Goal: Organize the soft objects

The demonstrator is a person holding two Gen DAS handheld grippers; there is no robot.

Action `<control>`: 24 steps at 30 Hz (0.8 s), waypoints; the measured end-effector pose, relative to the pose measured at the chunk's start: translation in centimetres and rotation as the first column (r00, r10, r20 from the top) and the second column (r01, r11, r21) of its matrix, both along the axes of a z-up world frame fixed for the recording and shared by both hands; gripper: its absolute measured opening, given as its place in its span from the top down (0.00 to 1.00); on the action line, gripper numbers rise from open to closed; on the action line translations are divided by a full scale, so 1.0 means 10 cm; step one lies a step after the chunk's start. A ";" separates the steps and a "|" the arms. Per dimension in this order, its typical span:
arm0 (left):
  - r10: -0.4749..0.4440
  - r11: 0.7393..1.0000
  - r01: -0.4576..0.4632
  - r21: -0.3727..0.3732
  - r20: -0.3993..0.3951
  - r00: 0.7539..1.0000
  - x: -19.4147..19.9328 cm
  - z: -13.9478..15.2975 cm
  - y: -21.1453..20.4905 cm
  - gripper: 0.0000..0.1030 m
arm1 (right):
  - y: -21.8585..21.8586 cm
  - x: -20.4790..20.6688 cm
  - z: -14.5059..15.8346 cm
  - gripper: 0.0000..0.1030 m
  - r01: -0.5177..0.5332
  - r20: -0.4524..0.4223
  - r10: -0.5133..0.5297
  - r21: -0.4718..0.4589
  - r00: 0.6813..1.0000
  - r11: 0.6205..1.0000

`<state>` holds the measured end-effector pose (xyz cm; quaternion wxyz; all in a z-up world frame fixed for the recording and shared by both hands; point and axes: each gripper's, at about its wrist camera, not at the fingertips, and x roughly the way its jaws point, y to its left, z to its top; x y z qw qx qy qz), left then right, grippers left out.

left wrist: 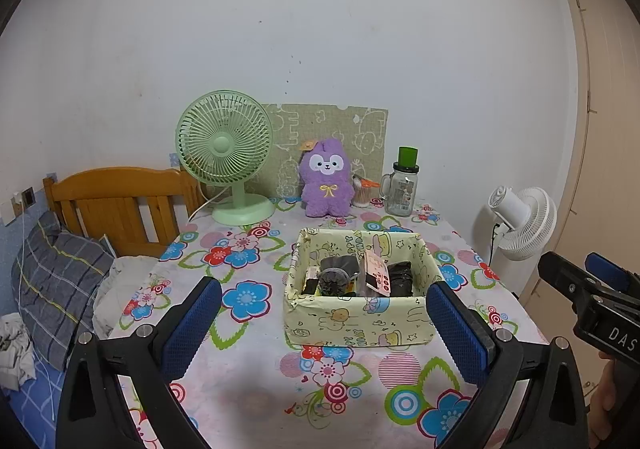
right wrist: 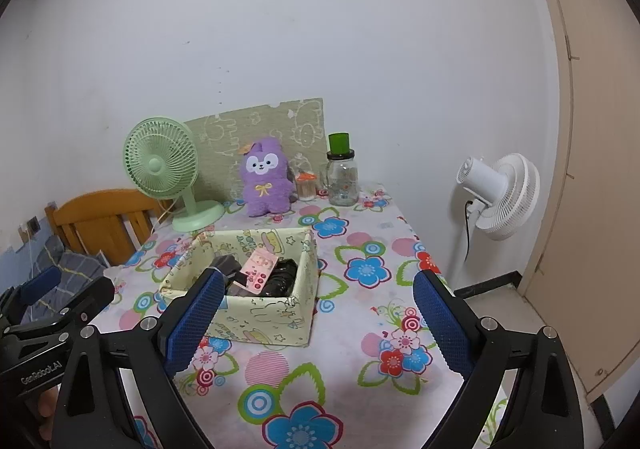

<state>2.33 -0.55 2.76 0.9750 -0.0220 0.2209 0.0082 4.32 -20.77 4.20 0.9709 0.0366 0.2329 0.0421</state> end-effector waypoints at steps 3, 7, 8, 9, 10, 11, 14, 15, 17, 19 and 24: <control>0.001 1.000 -0.001 0.000 -0.001 1.000 0.00 0.00 0.00 0.00 | 0.02 -0.01 0.01 0.06 -0.002 0.001 0.002 -0.003 1.000 1.000; 0.003 1.000 -0.003 0.000 -0.001 1.000 -0.01 0.00 0.01 0.00 | 0.04 -0.01 0.02 0.06 -0.006 0.003 0.006 -0.008 1.000 1.000; 0.003 1.000 -0.003 0.000 -0.001 1.000 -0.02 0.00 0.01 0.00 | 0.04 -0.01 0.02 0.05 -0.006 0.003 0.006 -0.010 1.000 1.000; 0.004 1.000 -0.004 0.000 0.000 1.000 -0.02 0.00 0.01 0.00 | 0.04 -0.01 0.03 0.05 -0.006 0.004 0.006 -0.011 1.000 1.000; 0.002 1.000 -0.002 -0.001 -0.001 1.000 -0.02 0.00 0.01 0.00 | 0.04 -0.01 0.03 0.05 -0.005 0.005 0.005 -0.010 1.000 1.000; 0.003 1.000 -0.003 -0.001 -0.001 1.000 -0.02 0.00 0.01 0.00 | 0.05 -0.01 0.03 0.05 -0.004 0.005 0.004 -0.009 1.000 1.000; 0.001 1.000 -0.001 0.001 -0.001 1.000 -0.02 0.00 0.02 0.00 | 0.05 -0.01 0.03 0.05 -0.003 0.004 0.003 -0.010 1.000 1.000; 0.001 1.000 -0.001 0.002 -0.001 1.000 -0.02 0.00 0.02 0.00 | 0.05 -0.01 0.03 0.05 -0.004 0.004 0.004 -0.010 1.000 1.000; -0.001 1.000 0.001 0.001 -0.001 1.000 -0.02 0.00 0.02 0.00 | 0.05 0.00 0.03 0.05 -0.007 0.005 0.007 -0.013 1.000 1.000; -0.001 1.000 0.001 0.001 -0.001 1.000 -0.02 0.00 0.01 0.00 | 0.06 0.00 0.03 0.05 -0.008 0.004 0.008 -0.014 1.000 1.000; 0.001 1.000 -0.001 0.001 -0.002 1.000 -0.02 0.01 0.01 0.00 | 0.08 0.01 0.02 0.05 -0.013 0.004 0.013 -0.019 1.000 1.000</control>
